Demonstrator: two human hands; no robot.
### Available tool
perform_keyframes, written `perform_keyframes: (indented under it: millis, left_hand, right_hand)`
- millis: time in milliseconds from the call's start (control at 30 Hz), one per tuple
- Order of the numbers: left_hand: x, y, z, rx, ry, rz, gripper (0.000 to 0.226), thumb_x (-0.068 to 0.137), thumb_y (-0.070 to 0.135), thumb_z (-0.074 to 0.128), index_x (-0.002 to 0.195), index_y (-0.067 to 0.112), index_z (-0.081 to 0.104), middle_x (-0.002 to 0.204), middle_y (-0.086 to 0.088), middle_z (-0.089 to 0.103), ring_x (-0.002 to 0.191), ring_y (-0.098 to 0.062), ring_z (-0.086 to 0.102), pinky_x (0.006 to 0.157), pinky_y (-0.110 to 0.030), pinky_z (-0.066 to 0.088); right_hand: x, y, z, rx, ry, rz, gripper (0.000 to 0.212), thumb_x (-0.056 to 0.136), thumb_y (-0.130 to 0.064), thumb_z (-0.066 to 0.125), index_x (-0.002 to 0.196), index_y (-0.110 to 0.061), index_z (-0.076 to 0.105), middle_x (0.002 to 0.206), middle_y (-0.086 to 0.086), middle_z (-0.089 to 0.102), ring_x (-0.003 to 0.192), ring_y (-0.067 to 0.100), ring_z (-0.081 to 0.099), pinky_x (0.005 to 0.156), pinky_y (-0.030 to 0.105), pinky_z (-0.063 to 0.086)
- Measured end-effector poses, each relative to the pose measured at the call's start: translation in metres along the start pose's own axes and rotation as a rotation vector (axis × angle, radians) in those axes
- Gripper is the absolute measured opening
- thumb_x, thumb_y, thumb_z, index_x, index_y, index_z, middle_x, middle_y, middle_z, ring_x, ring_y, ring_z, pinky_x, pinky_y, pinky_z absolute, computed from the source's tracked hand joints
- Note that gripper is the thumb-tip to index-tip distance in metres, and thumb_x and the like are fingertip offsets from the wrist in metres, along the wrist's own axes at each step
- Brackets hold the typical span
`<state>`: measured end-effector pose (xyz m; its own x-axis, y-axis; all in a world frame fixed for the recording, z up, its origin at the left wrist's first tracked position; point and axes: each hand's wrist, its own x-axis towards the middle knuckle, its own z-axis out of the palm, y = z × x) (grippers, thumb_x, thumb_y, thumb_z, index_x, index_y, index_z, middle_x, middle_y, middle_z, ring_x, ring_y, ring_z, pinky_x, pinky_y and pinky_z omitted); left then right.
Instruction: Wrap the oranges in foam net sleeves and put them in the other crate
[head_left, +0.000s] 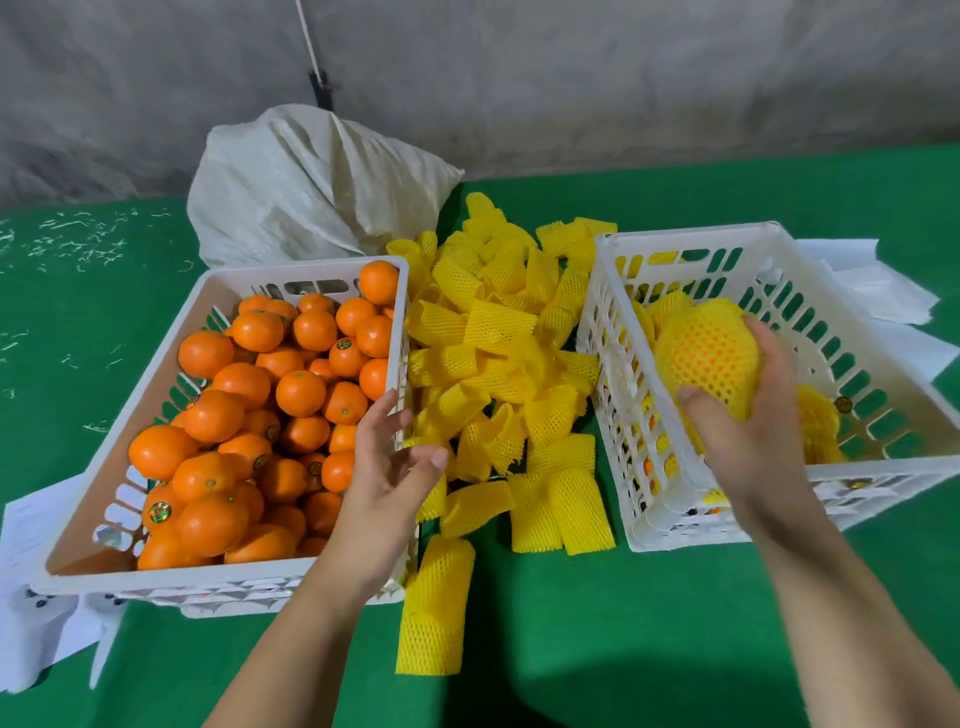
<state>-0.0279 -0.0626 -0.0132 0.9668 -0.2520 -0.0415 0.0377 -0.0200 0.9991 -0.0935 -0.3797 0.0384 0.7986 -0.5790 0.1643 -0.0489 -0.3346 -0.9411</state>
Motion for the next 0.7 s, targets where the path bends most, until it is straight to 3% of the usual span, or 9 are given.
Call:
perform_keyframes:
  millis: [67, 100, 200, 267, 367, 467, 600, 700]
  left_hand:
    - [0.003, -0.001, 0.0, 0.002, -0.014, -0.02, 0.07, 0.094, 0.038, 0.068, 0.153, 0.052, 0.033, 0.147, 0.03, 0.042, 0.11, 0.02, 0.059, 0.083, -0.016, 0.052]
    - [0.004, -0.003, 0.0, -0.01, -0.018, -0.022, 0.067, 0.096, 0.036, 0.067, 0.152, 0.053, 0.036, 0.146, 0.03, 0.045, 0.112, 0.02, 0.058, 0.087, -0.019, 0.05]
    - [0.01, -0.009, 0.0, -0.13, 0.005, -0.045, 0.058, 0.1, 0.023, 0.067, 0.147, 0.052, 0.049, 0.143, 0.026, 0.053, 0.121, 0.009, 0.06, 0.097, -0.029, 0.049]
    - [0.014, -0.013, -0.003, -0.248, 0.031, -0.086, 0.055, 0.096, 0.024, 0.073, 0.143, 0.048, 0.057, 0.146, 0.017, 0.055, 0.129, -0.005, 0.062, 0.101, -0.036, 0.049]
    - [0.018, -0.015, -0.005, -0.325, 0.047, -0.128, 0.055, 0.092, 0.027, 0.079, 0.142, 0.041, 0.061, 0.146, 0.013, 0.059, 0.128, -0.011, 0.065, 0.103, -0.039, 0.049]
    - [0.018, -0.015, -0.007, -0.322, 0.047, -0.142, 0.05, 0.094, 0.026, 0.067, 0.142, 0.037, 0.062, 0.144, 0.014, 0.061, 0.125, -0.012, 0.067, 0.106, -0.043, 0.048]
    - [0.017, -0.013, -0.004, -0.295, 0.06, -0.097, 0.043, 0.094, 0.023, 0.066, 0.136, 0.032, 0.068, 0.132, 0.009, 0.067, 0.111, -0.012, 0.069, 0.099, -0.039, 0.053]
    - [0.019, -0.006, -0.012, -0.243, 0.141, 0.01, 0.03, 0.097, 0.023, 0.066, 0.126, 0.027, 0.073, 0.118, 0.002, 0.072, 0.098, -0.014, 0.069, 0.084, -0.027, 0.06]
  right_hand:
    - [0.011, 0.018, -0.038, -0.175, 0.018, 0.037, 0.056, 0.086, -0.056, 0.059, 0.138, -0.051, 0.042, 0.147, -0.007, 0.041, 0.128, 0.032, 0.05, 0.095, 0.057, 0.052]
    - [0.014, 0.027, -0.048, -0.34, 0.01, 0.076, 0.05, 0.087, -0.062, 0.052, 0.135, -0.045, 0.05, 0.149, -0.001, 0.043, 0.129, 0.035, 0.051, 0.1, 0.059, 0.048]
    - [0.022, 0.049, -0.048, -0.967, -0.098, 0.188, 0.059, 0.095, -0.059, 0.028, 0.13, -0.028, 0.063, 0.147, 0.012, 0.053, 0.127, 0.034, 0.052, 0.103, 0.048, 0.041]
    - [0.027, 0.056, -0.042, -1.114, -0.175, 0.28, 0.067, 0.095, -0.061, 0.019, 0.147, -0.031, 0.051, 0.161, 0.008, 0.039, 0.144, 0.028, 0.038, 0.112, 0.048, 0.033]
    - [0.037, 0.061, -0.044, -1.134, -0.232, 0.34, 0.075, 0.094, -0.063, 0.021, 0.163, -0.032, 0.021, 0.172, 0.001, 0.009, 0.158, 0.022, 0.009, 0.122, 0.051, 0.021]
    - [0.035, 0.061, -0.04, -1.105, -0.222, 0.316, 0.071, 0.099, -0.059, 0.028, 0.163, -0.03, 0.018, 0.172, -0.001, 0.004, 0.158, 0.023, 0.006, 0.122, 0.053, 0.019]
    - [0.018, 0.05, -0.001, -0.748, -0.083, 0.017, 0.056, 0.104, -0.044, 0.046, 0.155, -0.022, 0.042, 0.168, 0.004, 0.025, 0.154, 0.026, 0.024, 0.121, 0.057, 0.026]
    - [0.002, 0.037, 0.042, -0.524, -0.129, -0.266, 0.041, 0.102, -0.034, 0.049, 0.138, -0.02, 0.061, 0.158, 0.003, 0.044, 0.144, 0.026, 0.041, 0.113, 0.05, 0.039]
